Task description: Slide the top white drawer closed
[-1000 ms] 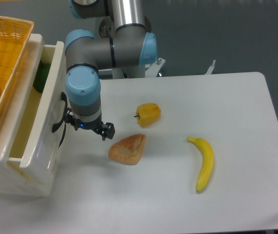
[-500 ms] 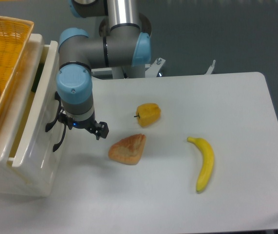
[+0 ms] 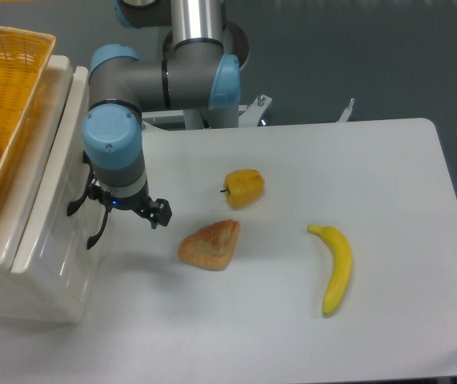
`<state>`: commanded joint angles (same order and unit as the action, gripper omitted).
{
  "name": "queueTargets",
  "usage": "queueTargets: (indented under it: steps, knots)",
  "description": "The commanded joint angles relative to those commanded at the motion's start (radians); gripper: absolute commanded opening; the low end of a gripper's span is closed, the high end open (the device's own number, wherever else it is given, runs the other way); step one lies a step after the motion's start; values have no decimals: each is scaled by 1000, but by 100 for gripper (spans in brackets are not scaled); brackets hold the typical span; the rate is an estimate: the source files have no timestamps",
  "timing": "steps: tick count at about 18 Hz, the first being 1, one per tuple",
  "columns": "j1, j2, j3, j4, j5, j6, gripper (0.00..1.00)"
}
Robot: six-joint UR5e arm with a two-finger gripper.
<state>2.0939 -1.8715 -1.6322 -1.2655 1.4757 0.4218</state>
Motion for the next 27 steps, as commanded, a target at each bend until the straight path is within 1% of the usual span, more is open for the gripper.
queueTargets:
  steps: [8, 13, 18, 22, 23, 26, 27]
  knots:
    - [-6, 0, 0, 0, 0, 3, 100]
    - [43, 2, 20, 8, 5, 15, 100]
    - [123, 5, 41, 8, 11, 115, 100]
    - [211, 20, 43, 8, 46, 280, 100]
    - [233, 28, 43, 6, 61, 308, 100]
    - [271, 38, 51, 2, 145, 334, 100]
    - [294, 40, 55, 2, 152, 356, 100]
